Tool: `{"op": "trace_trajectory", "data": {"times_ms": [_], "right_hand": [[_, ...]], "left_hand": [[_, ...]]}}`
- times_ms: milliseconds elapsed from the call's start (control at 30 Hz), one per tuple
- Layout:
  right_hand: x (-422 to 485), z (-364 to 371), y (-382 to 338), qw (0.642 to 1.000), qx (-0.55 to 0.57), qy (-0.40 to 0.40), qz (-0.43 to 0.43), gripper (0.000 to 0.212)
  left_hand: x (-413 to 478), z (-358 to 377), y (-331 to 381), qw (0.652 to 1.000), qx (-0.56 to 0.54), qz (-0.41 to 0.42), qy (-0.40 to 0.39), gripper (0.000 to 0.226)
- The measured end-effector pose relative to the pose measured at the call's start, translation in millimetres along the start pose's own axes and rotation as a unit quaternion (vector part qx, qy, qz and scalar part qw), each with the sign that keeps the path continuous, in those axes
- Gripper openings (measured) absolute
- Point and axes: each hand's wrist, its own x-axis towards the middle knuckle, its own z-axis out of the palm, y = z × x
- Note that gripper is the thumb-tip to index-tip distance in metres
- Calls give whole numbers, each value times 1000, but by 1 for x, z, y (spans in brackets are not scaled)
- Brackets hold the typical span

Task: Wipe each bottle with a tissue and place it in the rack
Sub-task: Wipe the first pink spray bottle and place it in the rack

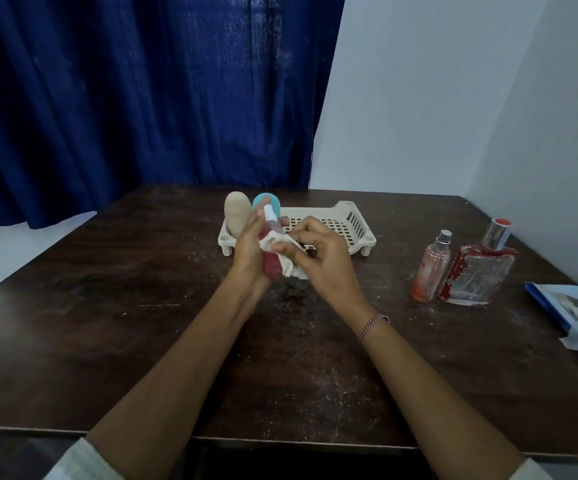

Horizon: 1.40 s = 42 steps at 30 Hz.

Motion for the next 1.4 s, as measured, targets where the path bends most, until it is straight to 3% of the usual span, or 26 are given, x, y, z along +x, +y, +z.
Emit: {"op": "trace_trajectory", "data": {"times_ms": [100,200,333,533,667,800,967,1033,1133,1400], "right_hand": [[3,-2,3,999,-41,8,-3,26],[6,-7,8,991,-104,83,-10,20],[7,-14,11,980,-140,140,-10,21],[2,-11,4,995,-81,-32,-51,28],[-1,-13,4,990,-61,-101,-75,24],[-1,-10,3,988,-117,-56,-86,24],[3,-12,4,983,-132,109,-64,21],[4,-15,6,980,-130,141,-57,18],[6,-17,8,985,-123,115,-46,17],[5,-22,9,995,-75,68,-5,8]], "left_hand": [[-6,6,-1,998,19,-5,-56,28],[-8,8,-5,992,70,16,-100,36],[-11,7,-8,976,183,54,-103,34],[0,1,2,995,25,42,-84,32],[0,-2,8,994,39,72,-65,26],[-1,0,6,974,172,103,-102,33],[-8,2,1,924,322,127,-165,33],[-10,5,-1,905,367,138,-167,30],[-12,5,0,899,378,150,-161,28],[-11,2,6,930,303,184,-96,22]]}}
